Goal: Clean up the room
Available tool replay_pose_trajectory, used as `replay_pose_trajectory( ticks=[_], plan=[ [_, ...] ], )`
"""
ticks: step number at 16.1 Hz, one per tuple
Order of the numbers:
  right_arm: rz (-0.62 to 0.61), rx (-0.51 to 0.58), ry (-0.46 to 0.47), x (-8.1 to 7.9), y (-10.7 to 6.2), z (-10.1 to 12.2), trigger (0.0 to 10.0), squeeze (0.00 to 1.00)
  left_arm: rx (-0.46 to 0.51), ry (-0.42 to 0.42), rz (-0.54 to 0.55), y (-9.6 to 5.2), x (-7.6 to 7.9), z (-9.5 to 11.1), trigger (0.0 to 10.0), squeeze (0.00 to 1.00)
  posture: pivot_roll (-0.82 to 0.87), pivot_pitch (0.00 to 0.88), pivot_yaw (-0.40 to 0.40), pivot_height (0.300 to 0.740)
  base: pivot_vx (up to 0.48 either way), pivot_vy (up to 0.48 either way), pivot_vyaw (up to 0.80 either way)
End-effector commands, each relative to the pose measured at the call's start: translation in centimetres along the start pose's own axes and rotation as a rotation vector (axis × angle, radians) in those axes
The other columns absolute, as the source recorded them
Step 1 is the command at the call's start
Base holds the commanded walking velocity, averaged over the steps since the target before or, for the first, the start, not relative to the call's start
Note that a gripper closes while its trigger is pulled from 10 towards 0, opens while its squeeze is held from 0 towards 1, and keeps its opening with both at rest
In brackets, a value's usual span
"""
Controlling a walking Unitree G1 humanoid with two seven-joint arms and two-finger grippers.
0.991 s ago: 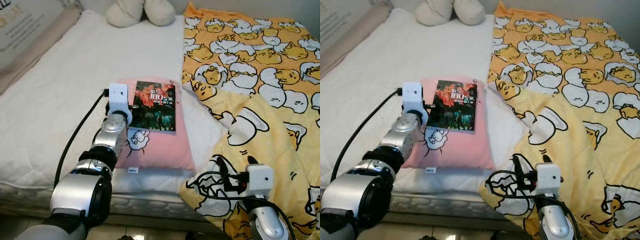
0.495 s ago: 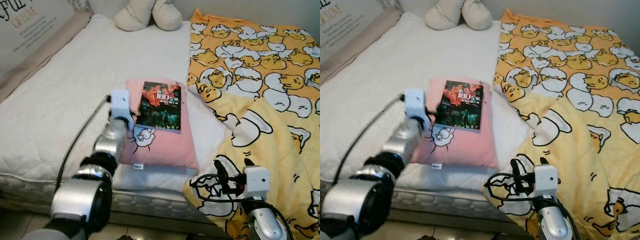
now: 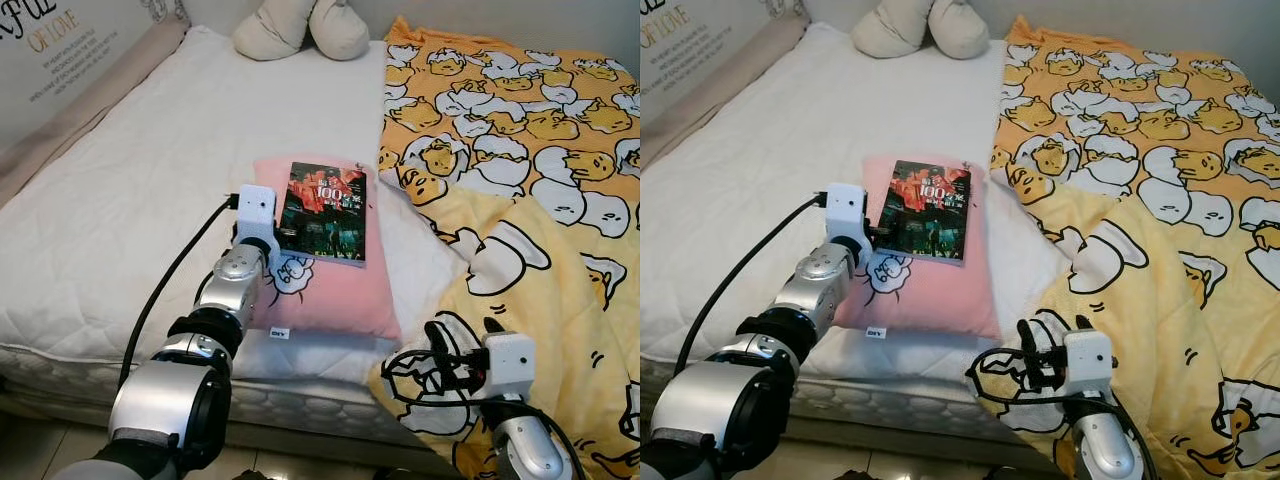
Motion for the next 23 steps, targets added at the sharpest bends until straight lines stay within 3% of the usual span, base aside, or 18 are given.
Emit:
replay_pose_trajectory(
  ticks=[1,6,8,10,11,13,21,22,23],
  plan=[
    [0.014,0.013,0.019,-0.2,-0.1,0.4,10.0,0.00,-0.009,0.007,-0.038,0.0,0.8,-0.1,10.0,0.00,-0.14,0.000,0.029,0.740,0.000,0.000,0.00],
    [0.056,0.024,0.000,-0.9,-0.1,0.7,10.0,0.00,-0.039,0.025,-0.113,-0.1,2.1,-0.8,10.0,0.00,-0.14,0.000,0.030,0.740,0.000,0.000,0.00],
    [0.058,0.020,0.007,-1.0,-0.1,0.6,10.0,0.00,-0.133,0.033,-0.103,-0.4,1.9,-2.7,9.6,0.00,-0.14,0.000,0.029,0.740,0.000,0.000,0.00],
    [0.059,0.021,0.009,-1.1,-0.1,0.6,10.0,0.00,-0.147,0.004,-0.108,-0.5,2.0,-3.0,7.9,0.00,-0.14,0.000,0.030,0.740,0.000,0.000,0.00],
    [0.063,0.023,0.012,-1.1,-0.1,0.7,10.0,0.00,-0.154,-0.006,-0.114,-0.5,2.1,-3.1,4.7,0.00,-0.14,0.000,0.030,0.740,0.000,0.000,0.00],
    [0.079,0.030,0.018,-1.3,0.0,0.8,10.0,0.00,-0.157,-0.002,-0.119,-0.5,2.1,-3.2,0.0,0.00,-0.14,0.000,0.032,0.740,0.000,0.000,0.00],
    [0.117,0.039,0.016,-1.9,0.0,1.0,10.0,0.00,-0.169,-0.007,-0.131,-0.6,1.9,-3.4,0.0,0.00,-0.14,0.000,0.034,0.740,0.000,0.000,0.00],
    [0.116,0.038,0.015,-1.9,0.0,1.0,10.0,0.00,-0.163,0.004,-0.134,-0.6,1.9,-3.3,0.0,0.00,-0.15,0.000,0.036,0.740,0.000,0.000,0.00],
    [0.115,0.037,0.015,-1.8,0.1,1.0,10.0,0.00,-0.122,0.076,-0.159,-0.6,2.0,-2.8,0.0,0.00,-0.14,0.000,0.036,0.740,0.000,0.000,0.00]
  ],
)
Point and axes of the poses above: a point about 5 cm out from each wrist's last joint towards the gripper, its own y axis pointing out of the wrist towards the gripper, its own z axis along the axis of the wrist's last joint, x = y × z, the point moved 4 cm from there along y, pointing out of the wrist towards the gripper, and after that the axes turned 5 degrees about y, right-handed, at the moved point
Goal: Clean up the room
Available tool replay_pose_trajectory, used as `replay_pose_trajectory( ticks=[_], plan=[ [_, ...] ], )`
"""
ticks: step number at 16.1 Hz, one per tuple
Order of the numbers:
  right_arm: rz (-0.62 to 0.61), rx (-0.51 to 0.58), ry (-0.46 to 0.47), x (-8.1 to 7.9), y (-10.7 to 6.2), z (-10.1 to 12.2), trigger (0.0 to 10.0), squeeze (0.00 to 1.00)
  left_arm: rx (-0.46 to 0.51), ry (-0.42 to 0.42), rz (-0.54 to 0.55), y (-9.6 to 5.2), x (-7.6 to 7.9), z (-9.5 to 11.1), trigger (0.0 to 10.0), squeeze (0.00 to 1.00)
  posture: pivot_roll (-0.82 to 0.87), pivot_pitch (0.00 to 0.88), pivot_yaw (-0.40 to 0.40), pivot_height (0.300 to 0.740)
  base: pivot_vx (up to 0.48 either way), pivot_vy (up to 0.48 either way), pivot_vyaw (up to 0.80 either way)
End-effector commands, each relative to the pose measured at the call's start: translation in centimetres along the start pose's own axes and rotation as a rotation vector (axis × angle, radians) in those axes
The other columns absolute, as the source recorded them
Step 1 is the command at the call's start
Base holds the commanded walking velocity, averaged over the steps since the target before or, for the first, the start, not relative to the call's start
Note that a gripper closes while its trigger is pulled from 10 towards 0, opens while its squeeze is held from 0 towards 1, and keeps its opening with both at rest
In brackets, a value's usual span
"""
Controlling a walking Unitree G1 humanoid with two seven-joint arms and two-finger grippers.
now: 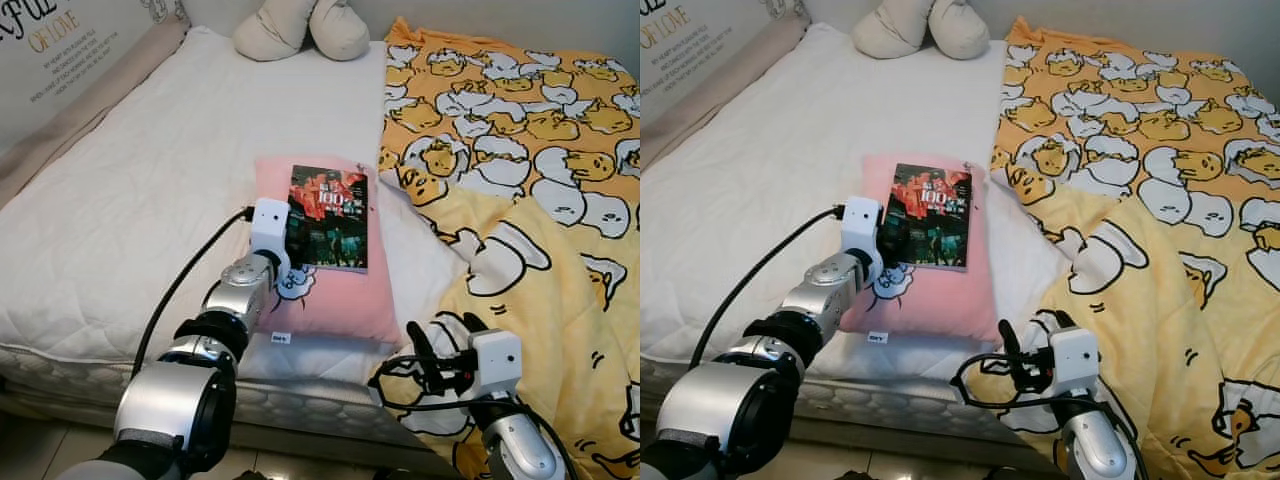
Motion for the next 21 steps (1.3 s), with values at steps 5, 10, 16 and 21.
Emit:
replay_pose_trajectory(
  ticks=[5,10,16,21],
  plan=[
    [0.018,0.016,0.001,-0.2,0.2,0.4,10.0,0.00,0.034,0.041,-0.063,-0.1,0.8,0.1,0.0,0.00,-0.13,0.000,0.034,0.740,0.000,0.000,0.00],
    [0.062,0.136,-0.010,-1.1,1.7,4.3,10.0,0.00,0.175,-0.037,-0.087,-0.2,0.0,2.8,0.0,0.00,-0.12,0.000,0.033,0.740,0.000,0.000,0.00],
    [0.059,0.125,0.001,-1.2,1.9,4.2,10.0,0.00,0.422,-0.253,-0.023,-1.4,-4.0,8.3,0.0,0.00,-0.09,0.000,0.025,0.740,0.000,0.000,0.00],
    [0.042,0.174,0.023,-1.2,2.2,5.6,10.0,0.00,0.441,-0.093,0.181,-3.2,-8.6,8.4,10.0,0.00,-0.08,0.000,0.029,0.740,0.000,0.000,0.00]
  ],
)
Point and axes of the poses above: a point about 5 cm out from each wrist's last joint towards the gripper, its own y axis pointing out of the wrist towards the gripper, its own z axis along the axis of the wrist's last joint, x = y × z, the point moved 4 cm from there along y, pointing out of the wrist towards the gripper, and after that the axes turned 5 degrees about y, right-handed, at the moved point
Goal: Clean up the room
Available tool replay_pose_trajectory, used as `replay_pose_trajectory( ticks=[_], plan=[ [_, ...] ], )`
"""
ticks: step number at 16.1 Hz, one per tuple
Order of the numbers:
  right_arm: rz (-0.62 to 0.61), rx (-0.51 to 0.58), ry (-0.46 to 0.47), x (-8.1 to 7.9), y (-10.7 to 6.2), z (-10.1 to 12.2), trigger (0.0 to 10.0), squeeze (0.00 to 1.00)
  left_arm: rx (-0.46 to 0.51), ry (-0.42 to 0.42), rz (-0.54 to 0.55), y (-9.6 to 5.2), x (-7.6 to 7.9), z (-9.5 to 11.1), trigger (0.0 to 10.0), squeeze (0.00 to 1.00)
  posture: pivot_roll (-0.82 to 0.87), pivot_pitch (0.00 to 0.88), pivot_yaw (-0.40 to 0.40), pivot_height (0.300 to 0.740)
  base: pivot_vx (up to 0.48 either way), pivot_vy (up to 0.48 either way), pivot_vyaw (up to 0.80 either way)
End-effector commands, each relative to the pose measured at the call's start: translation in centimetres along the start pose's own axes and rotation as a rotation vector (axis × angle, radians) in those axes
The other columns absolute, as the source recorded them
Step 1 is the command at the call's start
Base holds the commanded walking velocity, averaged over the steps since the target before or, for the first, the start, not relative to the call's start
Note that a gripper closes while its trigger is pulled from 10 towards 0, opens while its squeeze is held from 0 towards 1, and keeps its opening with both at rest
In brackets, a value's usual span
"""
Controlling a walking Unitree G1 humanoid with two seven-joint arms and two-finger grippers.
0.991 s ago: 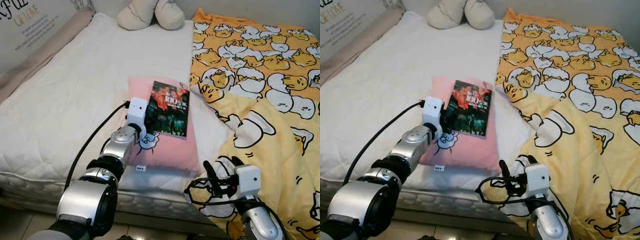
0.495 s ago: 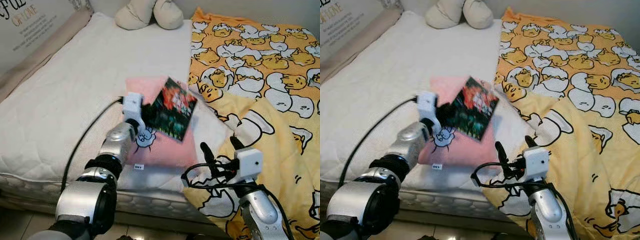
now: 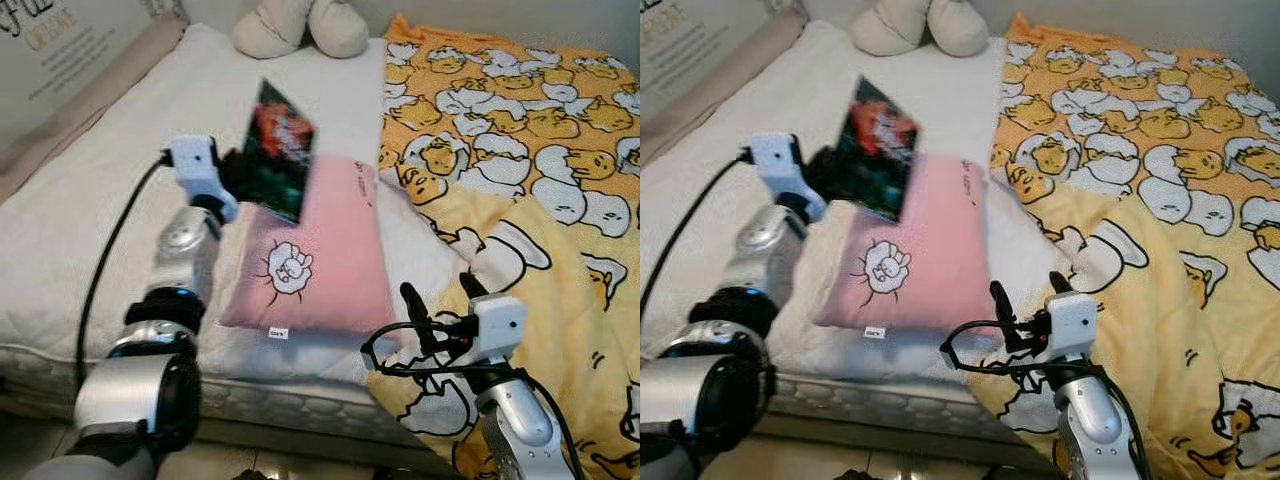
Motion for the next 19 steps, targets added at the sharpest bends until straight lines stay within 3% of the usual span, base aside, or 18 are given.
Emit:
replay_pose_trajectory(
  ticks=[1,4,7,14,17,19],
  plan=[
    [0.002,0.028,0.012,-0.1,0.3,0.9,10.0,0.00,0.030,0.040,0.010,-0.2,-0.2,0.5,10.0,0.00,-0.08,0.000,0.027,0.740,0.000,0.480,0.00],
    [0.005,0.028,0.018,-0.1,0.7,0.9,10.0,0.00,-0.059,0.033,0.072,-0.8,-0.8,-1.8,10.0,0.00,-0.07,0.000,0.019,0.740,0.000,0.480,0.00],
    [0.027,0.016,0.050,-1.5,1.4,0.2,10.0,0.00,-0.103,0.057,-0.064,-1.1,2.3,-3.6,10.0,0.00,-0.08,0.000,0.023,0.740,0.000,0.480,0.00],
    [-0.007,0.021,0.042,-0.3,1.4,0.3,10.0,0.00,-0.081,-0.001,-0.067,-0.4,3.4,-3.0,10.0,0.00,-0.09,0.000,0.024,0.740,0.000,0.480,0.00],
    [-0.003,0.016,0.046,-0.5,1.4,0.1,10.0,0.00,-0.087,0.020,-0.066,-0.2,3.8,-3.0,10.0,0.00,-0.09,0.000,0.024,0.740,0.000,0.480,0.00],
    [-0.001,0.012,0.047,-0.6,1.3,-0.1,10.0,0.00,-0.121,0.048,-0.085,-0.3,4.7,-3.7,10.0,0.00,-0.09,0.000,0.024,0.740,0.000,0.000,0.00]
  ],
)
Point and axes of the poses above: a point about 5 cm out from each wrist's last joint towards the gripper, its own y axis pointing out of the wrist towards the gripper, its own z axis along the axis of the wrist's last joint, x = y × z, the point moved 4 cm from there along y, pointing out of the wrist towards the gripper, and after that the axes turned 5 degrees about y, right-handed, at the moved point
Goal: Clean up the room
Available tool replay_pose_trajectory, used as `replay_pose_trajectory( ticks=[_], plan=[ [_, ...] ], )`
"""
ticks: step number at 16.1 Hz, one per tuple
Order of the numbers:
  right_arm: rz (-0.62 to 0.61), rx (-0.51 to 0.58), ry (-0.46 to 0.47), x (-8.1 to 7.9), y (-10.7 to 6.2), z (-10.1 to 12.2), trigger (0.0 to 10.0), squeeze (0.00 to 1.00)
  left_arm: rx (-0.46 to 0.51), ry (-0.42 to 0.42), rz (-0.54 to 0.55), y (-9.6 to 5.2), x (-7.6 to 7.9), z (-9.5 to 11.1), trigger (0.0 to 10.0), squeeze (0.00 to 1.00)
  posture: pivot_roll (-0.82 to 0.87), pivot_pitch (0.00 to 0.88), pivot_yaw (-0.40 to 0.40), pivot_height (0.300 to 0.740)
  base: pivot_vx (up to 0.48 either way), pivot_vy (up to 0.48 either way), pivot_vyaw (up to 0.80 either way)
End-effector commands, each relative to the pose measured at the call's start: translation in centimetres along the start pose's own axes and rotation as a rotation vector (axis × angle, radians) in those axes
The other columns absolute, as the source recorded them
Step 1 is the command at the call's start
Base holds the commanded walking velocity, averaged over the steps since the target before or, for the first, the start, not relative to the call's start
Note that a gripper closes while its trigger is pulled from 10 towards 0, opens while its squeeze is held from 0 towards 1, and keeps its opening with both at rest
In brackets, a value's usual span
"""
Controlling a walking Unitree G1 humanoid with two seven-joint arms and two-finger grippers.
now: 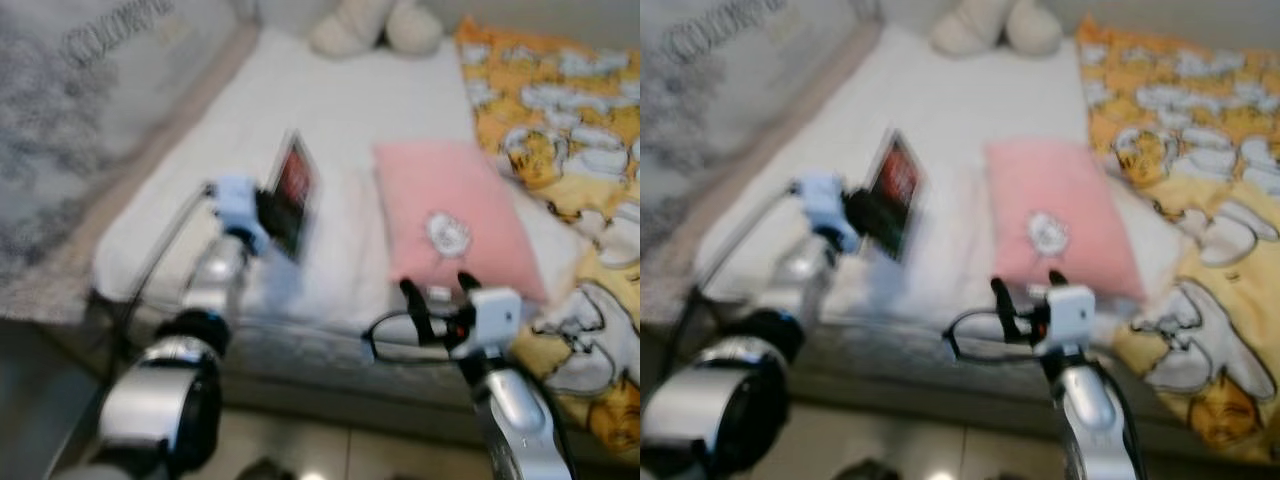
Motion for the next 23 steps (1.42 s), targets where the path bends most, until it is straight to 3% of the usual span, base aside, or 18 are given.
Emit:
replay_pose_trajectory(
  ticks=[1,4,14,15,16,17,19,21,23],
  plan=[
    [0.017,0.017,0.004,-0.6,0.3,0.3,10.0,0.00,0.048,0.018,0.010,0.3,-0.5,1.4,10.0,0.00,-0.09,0.000,0.025,0.740,0.000,0.000,0.00],
    [0.015,0.011,0.002,-0.5,0.0,0.2,10.0,0.00,0.046,0.032,0.004,0.3,0.1,1.1,10.0,0.00,-0.10,0.000,0.026,0.740,0.314,0.000,0.00],
    [0.024,-0.004,-0.016,-0.2,-0.1,-0.1,10.0,0.00,0.026,0.040,0.053,0.6,-0.9,1.5,10.0,0.00,-0.10,0.000,0.021,0.740,0.480,0.000,0.00],
    [0.024,-0.006,-0.017,-0.1,-0.2,-0.1,10.0,0.00,-0.002,-0.015,0.003,0.9,0.2,1.3,10.0,0.00,-0.10,0.000,0.015,0.740,0.480,0.000,0.00],
    [0.028,-0.011,-0.018,-0.2,-0.2,-0.1,10.0,0.00,0.005,-0.150,-0.050,1.5,1.7,2.0,10.0,0.00,-0.10,0.000,0.010,0.740,0.000,0.000,0.00],
    [0.038,-0.019,-0.018,-0.4,-0.3,-0.3,10.0,0.00,-0.011,-0.227,-0.049,2.1,2.4,2.6,10.0,0.00,-0.10,0.000,0.006,0.740,0.000,0.000,0.00],
    [0.047,-0.033,-0.018,-0.5,-0.7,-0.4,10.0,0.00,-0.077,-0.362,0.064,2.1,0.7,1.9,10.0,0.00,-0.12,0.000,-0.008,0.740,0.000,0.000,0.00],
    [0.058,-0.064,-0.033,-0.2,-1.8,-0.4,10.0,0.00,-0.189,-0.504,0.203,0.7,-1.4,-1.6,10.0,0.00,-0.16,0.000,-0.039,0.740,0.000,0.000,0.00],
    [0.070,-0.107,-0.061,0.4,-3.5,-0.3,10.0,0.00,-0.309,-0.662,0.263,-1.6,-1.2,-6.6,10.0,0.00,-0.22,0.000,-0.076,0.740,0.000,0.000,0.00]
  ],
)
Point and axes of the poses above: a point about 5 cm out from each wrist's last joint towards the gripper, its own y axis pointing out of the wrist towards the gripper, its own z axis along the axis of the wrist's last joint, x = y × z, the point moved 4 cm from there along y, pointing out of the wrist towards the gripper, and after that the axes turned 5 degrees about y, right-handed, at the moved point
